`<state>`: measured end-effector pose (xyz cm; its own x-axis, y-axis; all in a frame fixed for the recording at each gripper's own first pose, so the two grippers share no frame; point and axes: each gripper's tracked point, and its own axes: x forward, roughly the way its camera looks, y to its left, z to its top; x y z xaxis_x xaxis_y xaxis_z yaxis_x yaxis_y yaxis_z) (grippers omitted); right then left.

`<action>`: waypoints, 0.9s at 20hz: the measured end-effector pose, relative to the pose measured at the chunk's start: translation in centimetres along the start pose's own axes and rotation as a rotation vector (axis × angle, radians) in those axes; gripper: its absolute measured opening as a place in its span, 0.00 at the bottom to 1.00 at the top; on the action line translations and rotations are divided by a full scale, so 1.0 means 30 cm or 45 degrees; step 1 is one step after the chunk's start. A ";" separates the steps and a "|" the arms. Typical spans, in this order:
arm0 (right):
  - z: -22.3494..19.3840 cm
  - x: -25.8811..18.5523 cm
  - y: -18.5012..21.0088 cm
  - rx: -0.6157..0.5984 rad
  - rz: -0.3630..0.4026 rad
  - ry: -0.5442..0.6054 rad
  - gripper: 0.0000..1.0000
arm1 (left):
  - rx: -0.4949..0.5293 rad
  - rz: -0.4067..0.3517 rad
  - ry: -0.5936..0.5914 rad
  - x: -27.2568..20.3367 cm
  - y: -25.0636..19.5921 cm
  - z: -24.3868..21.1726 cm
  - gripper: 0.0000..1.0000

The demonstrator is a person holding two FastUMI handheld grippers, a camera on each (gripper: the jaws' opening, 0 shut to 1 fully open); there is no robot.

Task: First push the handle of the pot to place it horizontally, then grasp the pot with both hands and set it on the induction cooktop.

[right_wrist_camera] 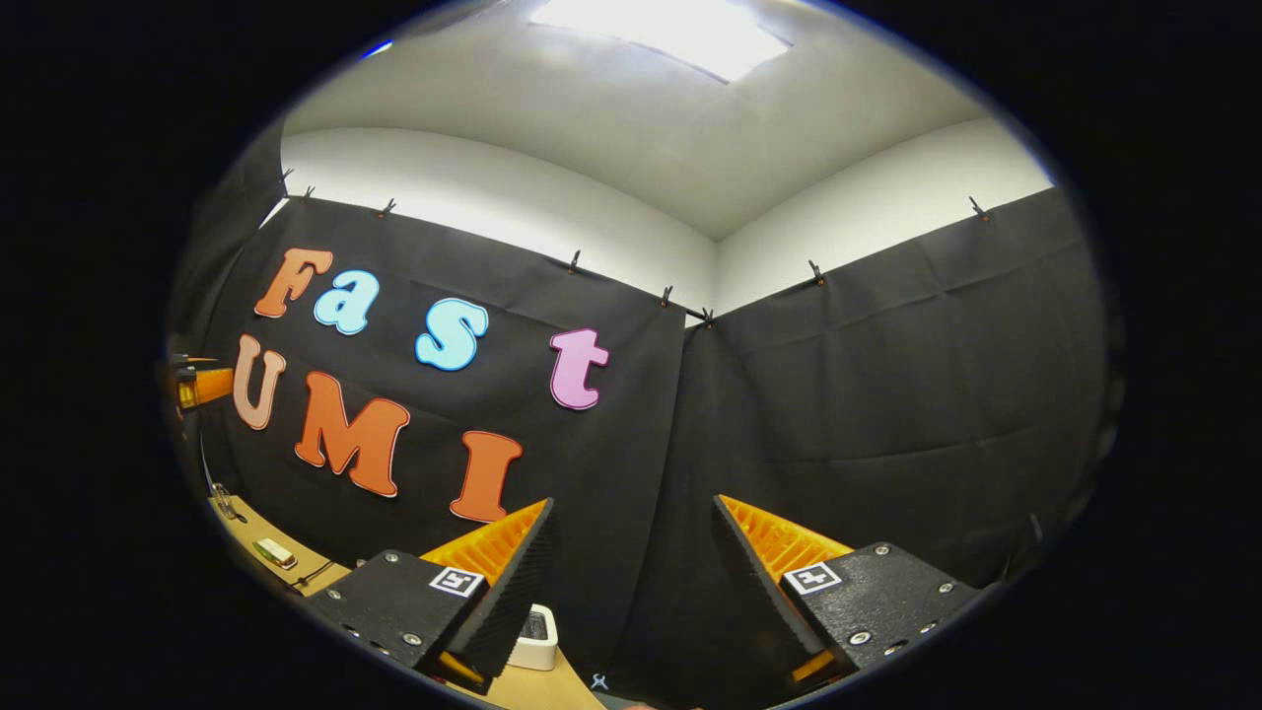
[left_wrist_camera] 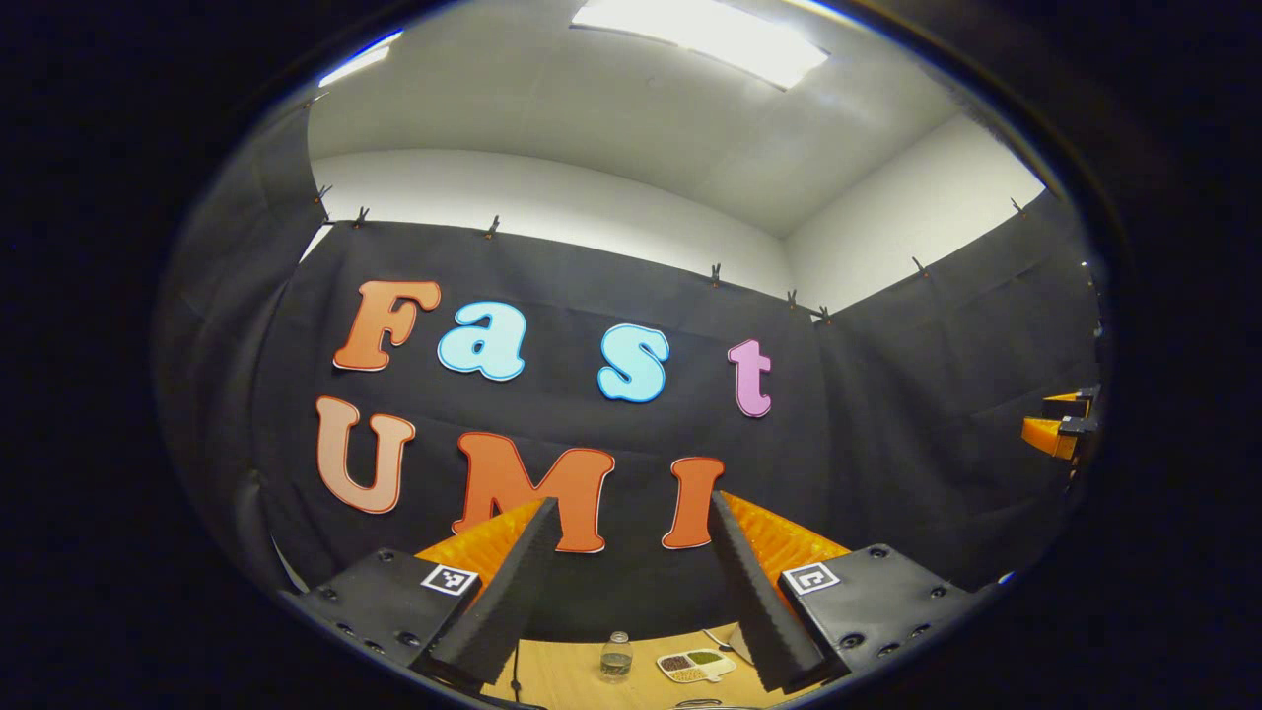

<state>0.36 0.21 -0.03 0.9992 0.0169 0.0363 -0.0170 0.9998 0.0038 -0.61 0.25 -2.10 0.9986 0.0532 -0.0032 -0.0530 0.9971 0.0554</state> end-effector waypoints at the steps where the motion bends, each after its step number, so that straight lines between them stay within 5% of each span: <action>1: 0.000 0.002 0.001 0.004 0.003 -0.003 0.95 | 0.006 0.003 0.005 -0.005 -0.003 -0.007 0.96; 4: -0.009 0.006 -0.001 0.012 0.016 0.007 0.95 | 0.025 0.016 0.043 -0.010 -0.011 -0.051 0.89; 6: -0.020 0.011 0.000 0.006 0.021 0.017 0.95 | 0.038 0.026 0.097 -0.011 -0.017 -0.102 0.69; 10: -0.056 0.032 0.018 0.012 0.043 0.031 0.95 | 0.049 0.043 0.197 -0.023 -0.039 -0.196 0.07; 18: -0.097 0.045 0.028 0.030 0.098 0.011 0.95 | -0.027 0.045 0.573 -0.098 -0.086 -0.498 0.08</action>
<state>1.80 1.09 -2.88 0.9951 0.0942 0.0285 -0.0949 0.9952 0.0245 -3.50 -1.65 -17.15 0.8942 0.1016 -0.4359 -0.0920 0.9948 0.0432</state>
